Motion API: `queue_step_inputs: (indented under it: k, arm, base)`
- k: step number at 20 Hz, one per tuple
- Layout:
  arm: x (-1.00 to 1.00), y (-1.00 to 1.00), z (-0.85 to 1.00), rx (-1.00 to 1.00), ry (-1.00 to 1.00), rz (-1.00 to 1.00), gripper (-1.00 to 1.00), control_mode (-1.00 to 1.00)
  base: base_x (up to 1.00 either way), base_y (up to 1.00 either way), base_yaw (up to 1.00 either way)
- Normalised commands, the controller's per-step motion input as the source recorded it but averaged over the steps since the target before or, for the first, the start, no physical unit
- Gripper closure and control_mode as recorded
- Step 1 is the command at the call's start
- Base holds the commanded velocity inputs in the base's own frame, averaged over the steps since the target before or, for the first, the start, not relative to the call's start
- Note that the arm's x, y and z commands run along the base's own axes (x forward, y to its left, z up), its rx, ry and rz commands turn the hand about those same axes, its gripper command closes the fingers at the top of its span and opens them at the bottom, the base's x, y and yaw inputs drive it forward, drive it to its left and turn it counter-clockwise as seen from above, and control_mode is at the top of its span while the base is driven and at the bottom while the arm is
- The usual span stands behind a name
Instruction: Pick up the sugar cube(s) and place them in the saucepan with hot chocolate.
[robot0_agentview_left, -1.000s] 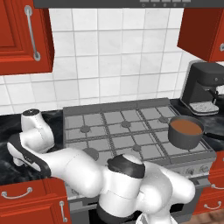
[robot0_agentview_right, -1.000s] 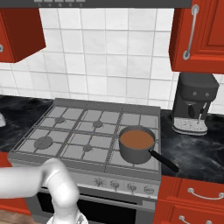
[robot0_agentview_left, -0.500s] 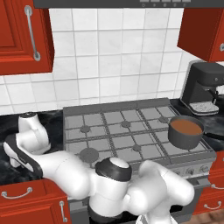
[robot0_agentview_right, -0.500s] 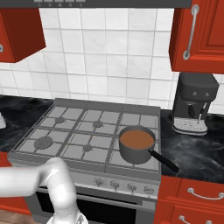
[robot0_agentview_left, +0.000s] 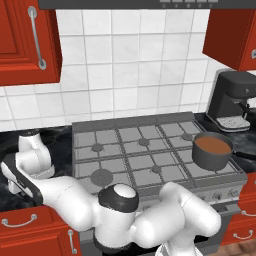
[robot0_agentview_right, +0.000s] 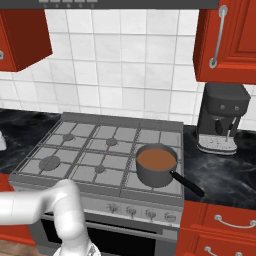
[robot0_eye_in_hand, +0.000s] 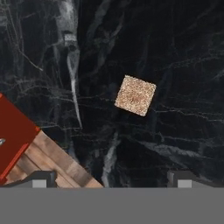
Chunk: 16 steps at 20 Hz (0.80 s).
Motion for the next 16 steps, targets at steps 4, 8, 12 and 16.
queue_step_inputs:
  k: [4,8,12,16]
  arm:
    - [0.03,0.12,-0.04,-0.01,0.07,0.0,-1.0,-1.0]
    - [0.01,0.0,0.0,-0.01,0.0,0.0,-1.0,-1.0]
    - [0.02,0.0,0.0,-0.03,0.0,-0.02,-1.0,-1.0]
    - [0.0,0.0,0.0,-0.02,0.0,-0.04,-1.0,-1.0]
  base:
    - [0.0,0.0,0.0]
    - [0.0,0.0,0.0]
    - [0.0,0.0,0.0]
    - [0.0,0.0,0.0]
